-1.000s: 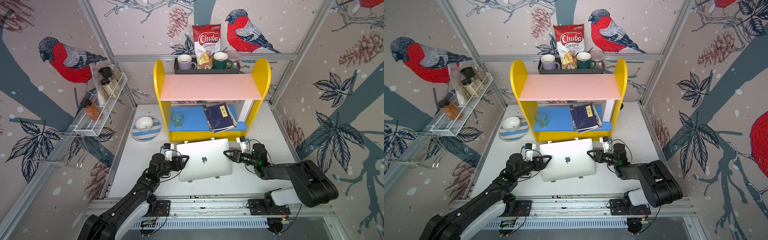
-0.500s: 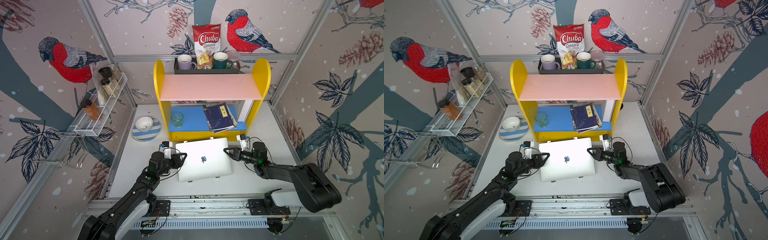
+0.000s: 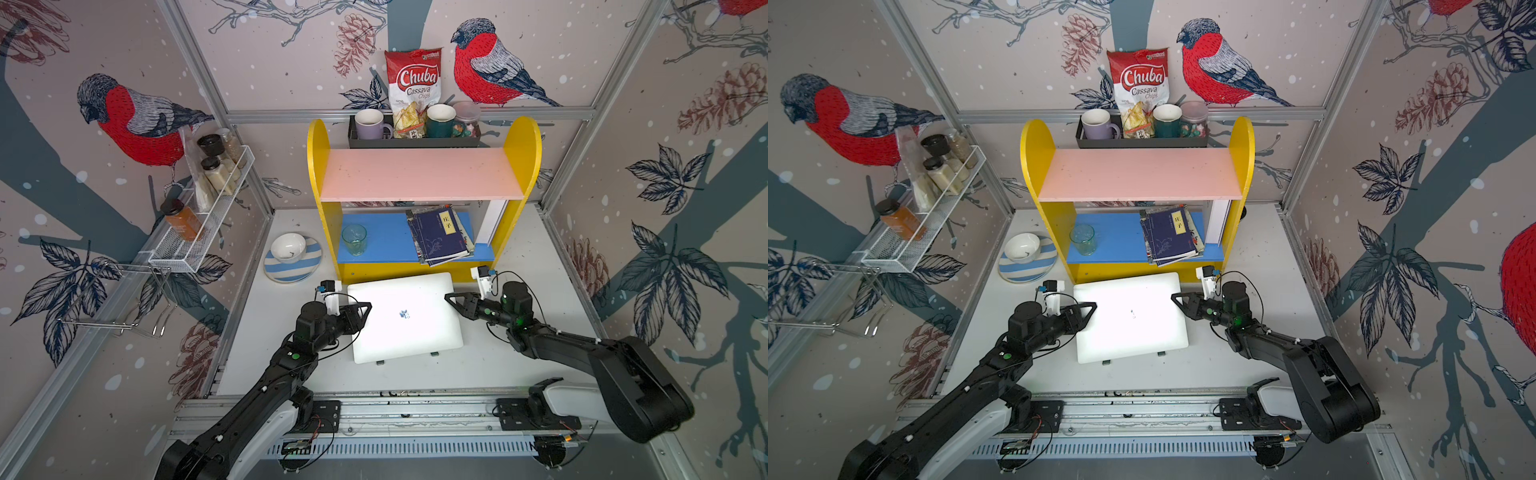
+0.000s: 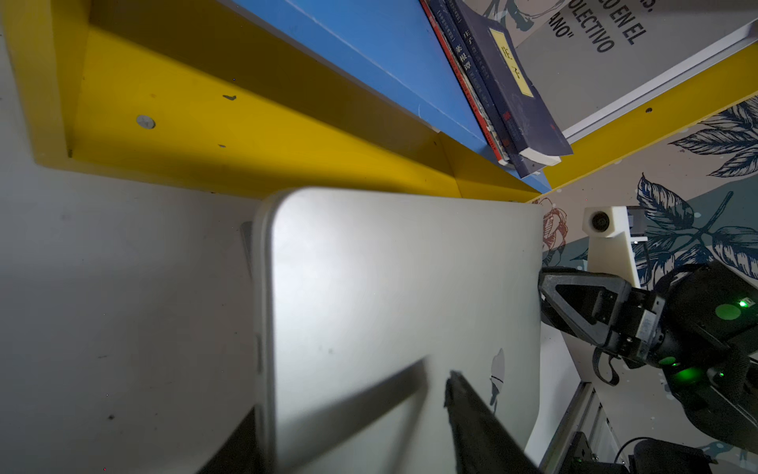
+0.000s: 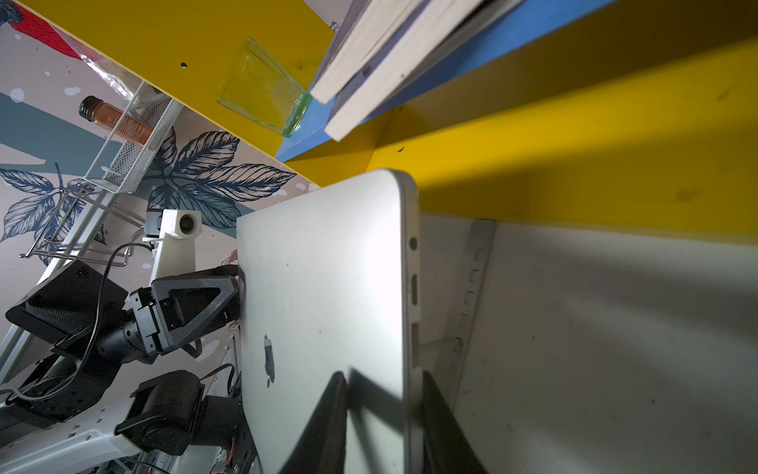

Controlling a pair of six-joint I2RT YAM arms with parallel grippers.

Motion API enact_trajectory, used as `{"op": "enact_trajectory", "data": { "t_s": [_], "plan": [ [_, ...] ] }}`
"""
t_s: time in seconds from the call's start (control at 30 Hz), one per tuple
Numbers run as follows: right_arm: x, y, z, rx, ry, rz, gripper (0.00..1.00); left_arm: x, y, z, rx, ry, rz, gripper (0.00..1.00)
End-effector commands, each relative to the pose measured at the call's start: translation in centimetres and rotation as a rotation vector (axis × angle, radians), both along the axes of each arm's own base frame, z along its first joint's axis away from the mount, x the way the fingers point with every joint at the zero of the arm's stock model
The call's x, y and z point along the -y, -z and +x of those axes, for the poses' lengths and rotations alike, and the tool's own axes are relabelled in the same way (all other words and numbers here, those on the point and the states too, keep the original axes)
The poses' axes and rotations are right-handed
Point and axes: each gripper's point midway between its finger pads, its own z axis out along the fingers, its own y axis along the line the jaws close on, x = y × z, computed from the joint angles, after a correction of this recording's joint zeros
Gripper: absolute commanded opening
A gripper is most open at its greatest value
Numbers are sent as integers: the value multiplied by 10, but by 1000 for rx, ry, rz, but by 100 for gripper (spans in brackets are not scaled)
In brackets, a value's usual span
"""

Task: Close the laptop lid and set it aside
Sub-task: Pick up the laptop from the computer stand.

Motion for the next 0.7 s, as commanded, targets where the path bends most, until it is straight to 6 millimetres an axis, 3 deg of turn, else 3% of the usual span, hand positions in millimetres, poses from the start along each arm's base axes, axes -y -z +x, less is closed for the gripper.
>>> {"op": "enact_trajectory", "data": {
  "t_s": [0.0, 0.43, 0.67],
  "plan": [
    [-9, -13, -5, 24, -46, 33, 27, 15, -28, -4, 79, 90, -64, 58],
    [-18, -29, -14, 23, -80, 90, 27, 17, -43, -5, 87, 89, -107, 56],
    [-20, -41, -16, 36, -89, 112, 27, 20, -66, -7, 109, 102, -177, 48]
  ]
}}
